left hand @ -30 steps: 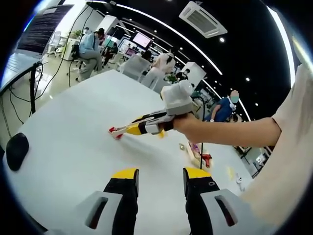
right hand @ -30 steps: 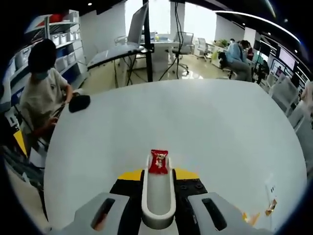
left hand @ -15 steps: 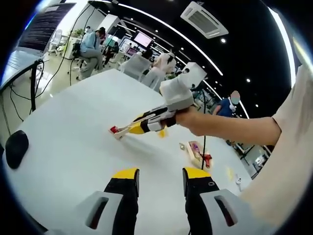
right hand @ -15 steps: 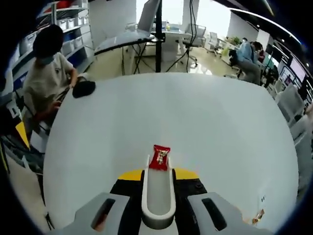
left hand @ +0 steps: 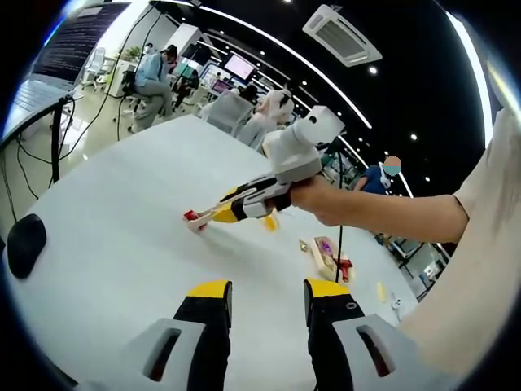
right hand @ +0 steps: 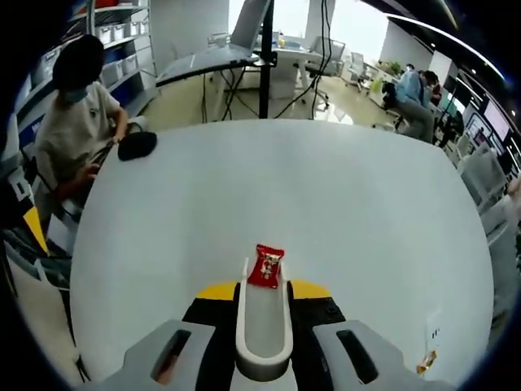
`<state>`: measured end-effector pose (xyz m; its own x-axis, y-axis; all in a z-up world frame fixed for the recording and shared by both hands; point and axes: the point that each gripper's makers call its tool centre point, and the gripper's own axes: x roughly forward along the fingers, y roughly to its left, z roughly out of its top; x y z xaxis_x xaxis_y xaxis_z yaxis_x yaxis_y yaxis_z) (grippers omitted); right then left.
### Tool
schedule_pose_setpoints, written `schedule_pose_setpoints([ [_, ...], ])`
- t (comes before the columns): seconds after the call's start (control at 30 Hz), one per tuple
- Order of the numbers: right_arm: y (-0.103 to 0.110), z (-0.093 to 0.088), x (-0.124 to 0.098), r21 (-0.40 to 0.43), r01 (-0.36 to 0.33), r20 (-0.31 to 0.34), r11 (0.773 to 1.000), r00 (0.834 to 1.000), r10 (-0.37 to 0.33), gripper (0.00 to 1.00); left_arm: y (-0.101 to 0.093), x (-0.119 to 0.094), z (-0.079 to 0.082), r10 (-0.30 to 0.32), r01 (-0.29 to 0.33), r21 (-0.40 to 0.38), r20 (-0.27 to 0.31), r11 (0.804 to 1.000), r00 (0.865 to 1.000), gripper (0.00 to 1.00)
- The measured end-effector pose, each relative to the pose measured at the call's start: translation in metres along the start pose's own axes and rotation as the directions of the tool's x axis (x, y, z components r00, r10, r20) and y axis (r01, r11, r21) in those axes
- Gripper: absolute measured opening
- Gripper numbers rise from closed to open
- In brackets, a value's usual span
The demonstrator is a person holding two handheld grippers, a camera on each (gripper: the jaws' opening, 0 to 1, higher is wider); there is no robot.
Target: Place the target food into the container with the food tongs after gripping and lifting it, then release it inside without dropping or visibly crushing the food.
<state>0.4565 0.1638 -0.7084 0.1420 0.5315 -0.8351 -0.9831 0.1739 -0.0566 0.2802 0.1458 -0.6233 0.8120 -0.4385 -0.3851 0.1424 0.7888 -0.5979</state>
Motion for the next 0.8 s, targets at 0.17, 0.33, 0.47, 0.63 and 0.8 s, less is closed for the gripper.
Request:
schedule_pose_setpoints([
  [0.17,0.0,0.001,0.0,0.011,-0.002,0.006,1.0,1.0,0.002,0.22,0.001,0.0,0.0,0.0,0.0,-0.004,0.002,1.0,1.0,0.34],
  [0.33,-0.001,0.006,0.001,0.035,-0.012,0.03,0.999,1.0,0.011,0.22,0.002,-0.001,-0.002,0.002,-0.002,-0.011,0.002,1.0,1.0,0.34],
  [0.47,-0.002,0.009,0.002,0.041,-0.016,0.035,0.999,0.999,0.015,0.22,0.005,-0.001,-0.003,0.005,-0.005,-0.016,0.001,1.0,1.0,0.34],
  [0.63,-0.003,0.01,0.004,0.037,-0.017,0.031,0.999,0.999,0.016,0.22,0.006,0.0,-0.004,0.006,-0.006,-0.022,0.0,1.0,1.0,0.34],
  [0.8,-0.003,0.009,0.005,0.042,-0.024,0.033,0.999,0.999,0.023,0.23,0.005,0.0,-0.003,0.007,-0.007,-0.021,0.006,1.0,1.0,0.34],
])
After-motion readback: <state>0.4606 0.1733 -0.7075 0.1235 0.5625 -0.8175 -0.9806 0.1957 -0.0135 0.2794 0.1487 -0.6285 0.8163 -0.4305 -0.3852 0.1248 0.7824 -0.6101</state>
